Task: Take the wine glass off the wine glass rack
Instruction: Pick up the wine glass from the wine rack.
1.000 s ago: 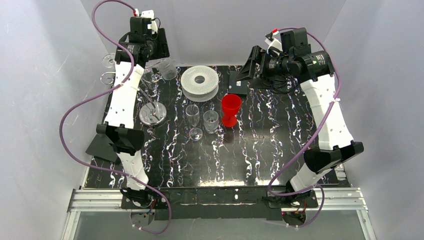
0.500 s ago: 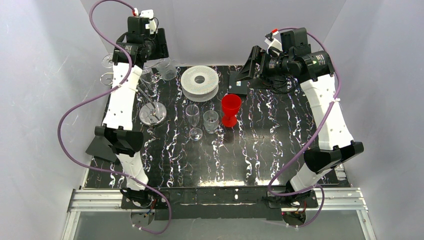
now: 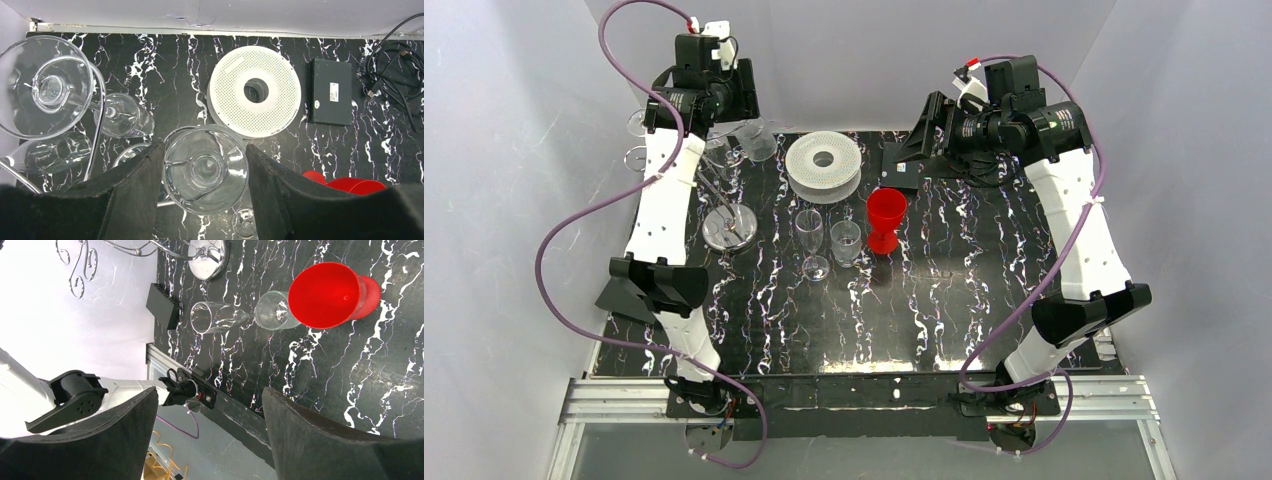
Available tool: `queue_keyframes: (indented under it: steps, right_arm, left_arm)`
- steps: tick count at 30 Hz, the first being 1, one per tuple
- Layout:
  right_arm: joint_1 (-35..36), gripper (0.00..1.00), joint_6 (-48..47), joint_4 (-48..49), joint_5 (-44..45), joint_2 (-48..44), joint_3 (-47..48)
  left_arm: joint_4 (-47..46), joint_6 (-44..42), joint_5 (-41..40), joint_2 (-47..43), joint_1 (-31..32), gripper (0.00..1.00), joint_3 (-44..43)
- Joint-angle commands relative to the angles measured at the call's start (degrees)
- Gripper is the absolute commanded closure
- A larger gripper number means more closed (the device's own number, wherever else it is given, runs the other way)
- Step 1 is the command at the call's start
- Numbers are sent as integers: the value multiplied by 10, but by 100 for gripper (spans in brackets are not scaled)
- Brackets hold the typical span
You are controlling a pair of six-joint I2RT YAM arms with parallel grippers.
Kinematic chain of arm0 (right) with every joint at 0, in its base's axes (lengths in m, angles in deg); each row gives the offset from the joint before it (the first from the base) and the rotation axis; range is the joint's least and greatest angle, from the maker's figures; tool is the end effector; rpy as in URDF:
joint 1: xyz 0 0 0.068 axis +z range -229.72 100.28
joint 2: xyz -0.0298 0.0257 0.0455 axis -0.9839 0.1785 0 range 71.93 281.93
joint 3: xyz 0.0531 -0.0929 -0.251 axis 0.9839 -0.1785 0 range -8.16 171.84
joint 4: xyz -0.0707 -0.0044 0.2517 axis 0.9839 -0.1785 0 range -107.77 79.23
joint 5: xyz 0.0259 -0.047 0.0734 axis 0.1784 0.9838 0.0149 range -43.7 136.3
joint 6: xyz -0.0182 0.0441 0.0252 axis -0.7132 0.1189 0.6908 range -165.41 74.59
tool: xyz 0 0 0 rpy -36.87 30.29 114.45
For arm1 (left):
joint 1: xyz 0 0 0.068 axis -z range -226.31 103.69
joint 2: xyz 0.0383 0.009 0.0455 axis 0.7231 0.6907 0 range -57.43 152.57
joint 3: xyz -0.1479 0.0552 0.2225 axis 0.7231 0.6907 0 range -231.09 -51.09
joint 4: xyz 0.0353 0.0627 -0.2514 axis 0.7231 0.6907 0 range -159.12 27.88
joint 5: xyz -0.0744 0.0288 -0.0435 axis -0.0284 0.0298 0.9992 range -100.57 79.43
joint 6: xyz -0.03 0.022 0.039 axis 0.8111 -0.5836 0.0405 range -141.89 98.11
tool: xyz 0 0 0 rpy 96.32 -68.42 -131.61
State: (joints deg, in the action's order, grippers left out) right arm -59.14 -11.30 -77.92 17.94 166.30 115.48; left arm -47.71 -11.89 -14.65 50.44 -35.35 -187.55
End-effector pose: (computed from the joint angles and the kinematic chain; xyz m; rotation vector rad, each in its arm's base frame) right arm 0.2821 0.1240 0.4842 -0.0114 2.3565 1.0501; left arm 0.3893 -0.0728 0.5484 -0.0463 1.4498 -0.2483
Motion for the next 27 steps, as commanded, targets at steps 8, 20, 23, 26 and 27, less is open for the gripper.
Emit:
queue_keyframes:
  steps: [8,20,23,26,27]
  right_arm:
    - [-3,17,-4,13,-13,-15,-5]
    - [-3,17,-2,15,-12,-22,-13]
    - [-2,17,-1,15,-12,-23,-15]
    - [-3,17,-1,15,-13,-23,-16]
    - [-2,17,-2,15,-13,-23,-16]
  left_arm:
    - [-20,-9,19,-71,4,85,15]
    - [-8,-37,-28,-79,3,86,25]
    - [-12,-38,-41,-86,3,86,33]
    - [-17,-38,-54,-90,3,87,41]
    - [-17,-38,-55,-89,3,88,42]
